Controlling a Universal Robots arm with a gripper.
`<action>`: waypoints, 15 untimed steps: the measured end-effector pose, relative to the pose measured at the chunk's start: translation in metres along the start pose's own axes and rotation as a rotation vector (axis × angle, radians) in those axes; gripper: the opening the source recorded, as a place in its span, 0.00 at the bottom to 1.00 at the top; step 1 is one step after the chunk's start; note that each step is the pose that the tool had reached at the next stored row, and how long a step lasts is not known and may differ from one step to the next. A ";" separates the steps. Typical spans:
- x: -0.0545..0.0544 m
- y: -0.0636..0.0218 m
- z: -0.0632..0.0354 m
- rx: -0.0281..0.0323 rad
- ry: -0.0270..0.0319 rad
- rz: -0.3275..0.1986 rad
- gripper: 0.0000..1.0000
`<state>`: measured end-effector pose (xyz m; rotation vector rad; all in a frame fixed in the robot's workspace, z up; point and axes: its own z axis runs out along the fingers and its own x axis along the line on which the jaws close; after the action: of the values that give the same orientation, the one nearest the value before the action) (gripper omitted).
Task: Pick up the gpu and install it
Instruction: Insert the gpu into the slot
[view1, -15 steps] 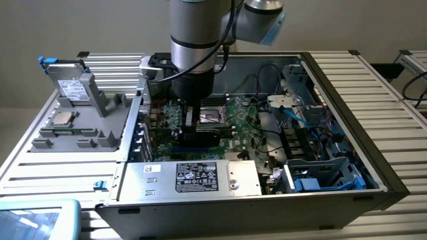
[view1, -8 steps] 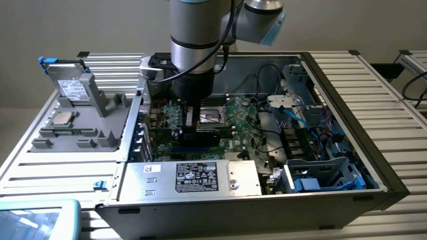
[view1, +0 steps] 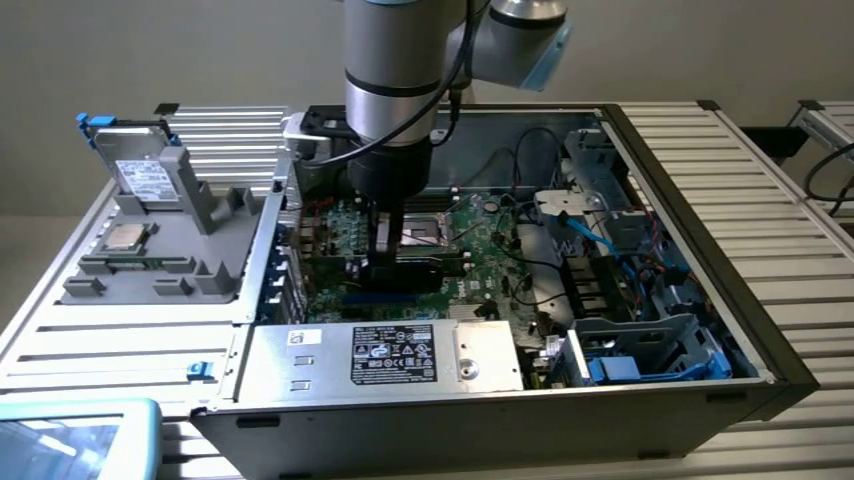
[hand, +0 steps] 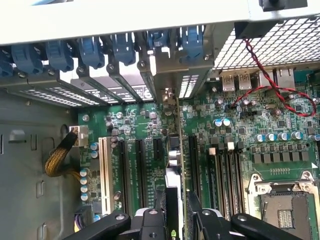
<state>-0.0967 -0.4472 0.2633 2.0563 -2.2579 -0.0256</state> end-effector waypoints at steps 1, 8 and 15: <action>0.000 -0.0001 0.0004 0.0001 -0.0002 0.000 0.28; 0.000 -0.0003 0.0010 -0.0059 -0.0076 0.009 0.28; 0.002 -0.0016 -0.0085 -0.0292 -0.0082 0.008 0.28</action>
<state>-0.0946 -0.4488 0.2717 2.0363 -2.2568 -0.0661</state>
